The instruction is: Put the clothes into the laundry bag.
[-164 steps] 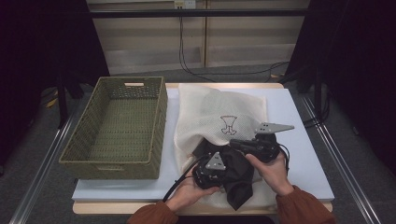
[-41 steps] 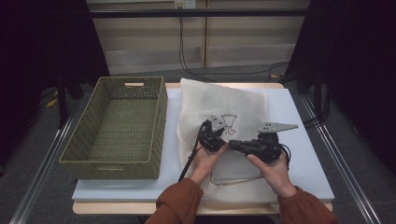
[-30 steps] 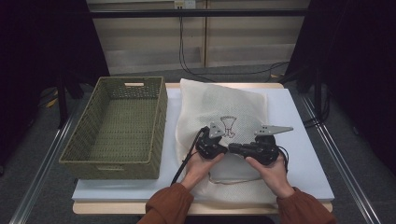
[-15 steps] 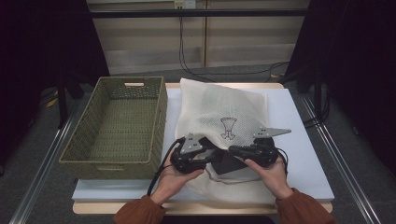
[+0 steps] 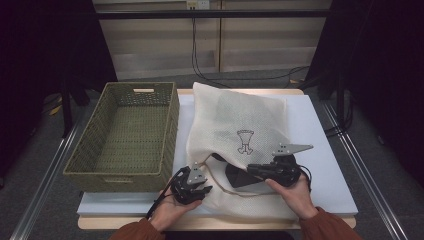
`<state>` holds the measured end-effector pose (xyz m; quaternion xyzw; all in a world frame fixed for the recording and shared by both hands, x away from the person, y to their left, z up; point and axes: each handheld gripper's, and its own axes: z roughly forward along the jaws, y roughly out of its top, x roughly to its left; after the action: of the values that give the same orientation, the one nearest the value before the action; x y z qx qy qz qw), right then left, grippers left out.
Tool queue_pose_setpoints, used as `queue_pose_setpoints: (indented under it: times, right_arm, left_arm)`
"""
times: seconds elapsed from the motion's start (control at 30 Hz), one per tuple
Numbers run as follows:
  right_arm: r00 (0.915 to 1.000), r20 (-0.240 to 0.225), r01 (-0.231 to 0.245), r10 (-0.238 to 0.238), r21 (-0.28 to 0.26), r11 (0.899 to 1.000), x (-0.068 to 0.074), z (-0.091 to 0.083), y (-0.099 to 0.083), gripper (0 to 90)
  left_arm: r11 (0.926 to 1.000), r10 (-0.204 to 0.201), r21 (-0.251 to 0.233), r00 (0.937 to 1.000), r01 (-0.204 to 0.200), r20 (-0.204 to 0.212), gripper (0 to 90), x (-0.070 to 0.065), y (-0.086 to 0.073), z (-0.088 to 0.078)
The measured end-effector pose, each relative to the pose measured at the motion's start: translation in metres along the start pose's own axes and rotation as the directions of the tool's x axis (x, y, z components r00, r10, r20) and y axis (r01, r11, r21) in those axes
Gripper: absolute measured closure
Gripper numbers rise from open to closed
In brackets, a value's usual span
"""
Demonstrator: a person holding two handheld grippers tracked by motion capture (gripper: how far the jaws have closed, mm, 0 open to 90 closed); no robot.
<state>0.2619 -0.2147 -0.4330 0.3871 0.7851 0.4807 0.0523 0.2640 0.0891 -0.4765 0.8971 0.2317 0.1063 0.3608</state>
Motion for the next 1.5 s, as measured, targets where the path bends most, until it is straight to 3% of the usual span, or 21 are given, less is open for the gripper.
queue_pose_setpoints:
  times: [0.1,0.13,0.17,0.2,0.37,0.57,0.63,0.67,0.7,0.8,0.87,0.93,1.0,1.1,1.2,1.27,1.33,1.4,1.5]
  right_arm:
    - [0.9999,0.013,0.005,-0.005,0.005,1.0,-0.002,-0.002,-0.003,83.6]
    - [0.9999,0.016,0.003,-0.003,0.003,1.0,-0.003,-0.002,-0.004,83.5]
    - [0.9997,0.024,-0.007,0.007,0.002,1.0,-0.006,-0.003,-0.006,82.6]
    - [0.9996,0.027,-0.009,0.009,-0.002,1.0,-0.007,-0.004,-0.006,81.5]
    - [0.9995,0.03,0.003,-0.002,-0.012,1.0,-0.006,-0.007,-0.006,74.0]
    - [0.9986,0.052,0.011,-0.009,-0.038,0.999,-0.002,-0.019,-0.006,61.7]
    - [0.9982,0.057,0.021,-0.018,-0.052,0.998,-0.002,-0.025,-0.006,61.7]
    - [0.998,0.061,0.02,-0.017,-0.06,0.998,-0.002,-0.029,-0.006,61.6]
    - [0.998,0.061,0.02,-0.017,-0.06,0.998,-0.002,-0.029,-0.006,61.6]
    - [0.9975,0.07,0.007,-0.001,-0.093,0.996,-0.004,-0.045,-0.009,62.1]
    - [0.9952,0.096,-0.007,0.02,-0.128,0.992,-0.007,-0.062,-0.015,62.0]
    - [0.9904,0.135,-0.013,0.032,-0.14,0.99,-0.009,-0.073,-0.021,62.4]
    - [0.9861,0.156,-0.034,0.056,-0.144,0.989,-0.013,-0.082,-0.029,64.1]
    - [0.9746,0.21,-0.052,0.077,-0.123,0.991,-0.019,-0.091,-0.044,64.6]
    - [0.9621,0.26,-0.07,0.083,-0.059,0.996,-0.024,-0.091,-0.06,61.8]
    - [0.962,0.259,-0.087,0.088,-0.015,0.996,-0.027,-0.087,-0.071,57.6]
    - [0.9608,0.266,-0.09,0.077,0.037,0.995,-0.027,-0.081,-0.08,54.1]
    - [0.9653,0.255,-0.08,0.055,0.09,0.993,-0.027,-0.076,-0.087,49.6]
    - [0.964,0.263,-0.075,0.037,0.136,0.988,-0.028,-0.069,-0.091,47.6]
  left_arm:
    - [1.0,0.0,0.002,0.9998,0.0,0.018,80.9,-0.002,0.001,-0.001]
    - [0.9993,0.024,0.027,0.9991,-0.025,0.035,80.9,-0.002,0.0,-0.003]
    - [0.9999,0.004,0.014,0.9996,-0.004,0.028,87.2,-0.004,-0.002,-0.004]
    - [0.9991,0.002,0.042,0.9989,-0.004,0.046,88.0,-0.005,-0.005,-0.011]
    - [0.9992,-0.028,0.031,0.9967,0.026,0.077,88.0,-0.008,-0.022,-0.027]
    - [0.9991,-0.039,0.018,0.9966,0.038,0.073,79.7,-0.01,-0.035,-0.045]
    - [0.9987,-0.043,-0.024,0.9964,0.044,0.073,76.3,-0.01,-0.038,-0.055]
    - [0.9965,-0.066,-0.048,0.9953,0.069,0.071,75.7,-0.009,-0.04,-0.06]
    - [0.9965,-0.066,-0.048,0.9953,0.069,0.071,74.6,-0.009,-0.04,-0.06]
    - [0.9904,-0.086,-0.106,0.9958,0.089,0.031,72.4,-0.004,-0.045,-0.079]
    - [0.9804,-0.119,-0.157,0.9929,0.118,0.006,69.9,0.003,-0.051,-0.091]
    - [0.974,-0.151,-0.175,0.9883,0.144,-0.023,65.4,0.006,-0.056,-0.095]
    - [0.9705,-0.176,-0.172,0.9842,0.169,-0.024,61.7,0.008,-0.058,-0.093]
    - [0.9751,-0.172,-0.148,0.9847,0.165,-0.03,58.8,0.009,-0.059,-0.087]
    - [0.9785,-0.172,-0.12,0.9848,0.168,-0.025,57.4,0.01,-0.059,-0.08]
    - [0.9805,-0.173,-0.102,0.9841,0.168,-0.041,57.2,0.009,-0.058,-0.076]
    - [0.9818,-0.166,-0.098,0.9855,0.163,-0.032,56.4,0.008,-0.056,-0.075]
    - [0.9846,-0.153,-0.091,0.9877,0.149,-0.033,55.4,0.006,-0.054,-0.074]
    - [0.9826,-0.156,-0.108,0.987,0.151,-0.039,54.9,0.005,-0.049,-0.073]
